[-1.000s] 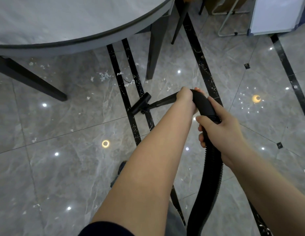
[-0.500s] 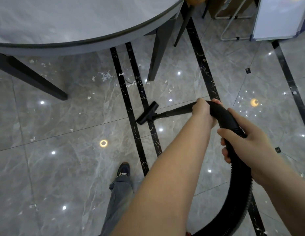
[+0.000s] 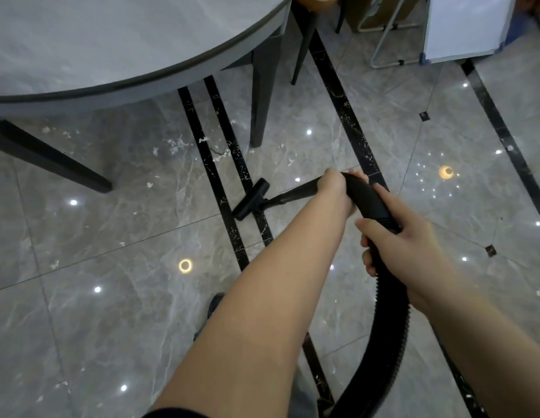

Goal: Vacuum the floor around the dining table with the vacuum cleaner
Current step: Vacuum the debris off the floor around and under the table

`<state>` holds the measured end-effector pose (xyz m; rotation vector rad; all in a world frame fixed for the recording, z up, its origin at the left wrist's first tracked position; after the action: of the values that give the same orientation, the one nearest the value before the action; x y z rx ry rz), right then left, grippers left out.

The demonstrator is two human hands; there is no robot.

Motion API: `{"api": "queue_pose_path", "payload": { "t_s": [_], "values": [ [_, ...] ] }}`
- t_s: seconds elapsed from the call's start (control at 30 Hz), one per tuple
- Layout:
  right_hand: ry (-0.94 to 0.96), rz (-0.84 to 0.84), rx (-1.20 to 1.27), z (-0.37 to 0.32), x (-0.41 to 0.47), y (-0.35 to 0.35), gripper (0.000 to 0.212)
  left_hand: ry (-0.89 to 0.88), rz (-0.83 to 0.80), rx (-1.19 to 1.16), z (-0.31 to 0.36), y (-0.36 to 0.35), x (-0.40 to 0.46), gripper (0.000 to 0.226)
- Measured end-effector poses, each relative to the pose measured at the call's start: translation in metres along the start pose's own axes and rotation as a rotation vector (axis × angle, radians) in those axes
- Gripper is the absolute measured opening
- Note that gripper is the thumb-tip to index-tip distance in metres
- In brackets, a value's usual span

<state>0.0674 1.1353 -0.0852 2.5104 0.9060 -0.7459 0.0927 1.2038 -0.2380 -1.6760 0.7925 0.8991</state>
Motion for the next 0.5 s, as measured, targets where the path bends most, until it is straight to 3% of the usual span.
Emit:
{"api": "queue_pose_path", "payload": {
  "t_s": [0.23, 0.4, 0.5],
  "values": [
    [-0.003, -0.054, 0.069, 0.009, 0.009, -0.001, 0.071, 0.033, 0.057, 0.019, -0.003, 0.001, 0.014, 0.016],
    [-0.035, 0.011, 0.109, 0.01, 0.002, 0.046, 0.062, 0.13, 0.069, -0.069, -0.057, -0.018, 0.026, 0.019],
    [-0.058, 0.059, 0.145, 0.013, -0.004, 0.076, 0.065, 0.179, 0.062, 0.032, -0.094, -0.028, 0.034, 0.02]
  ]
}}
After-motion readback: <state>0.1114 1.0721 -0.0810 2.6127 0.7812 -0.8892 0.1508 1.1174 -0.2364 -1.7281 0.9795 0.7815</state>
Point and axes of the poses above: each hand's wrist, its own x-axis towards the middle knuckle, its own y-axis out of the back of the hand, z = x × y, the point moved 9 cm from there along x, towards the middle knuckle, and after that the axes turned 13 degrees about x, right-handed, at the moved point
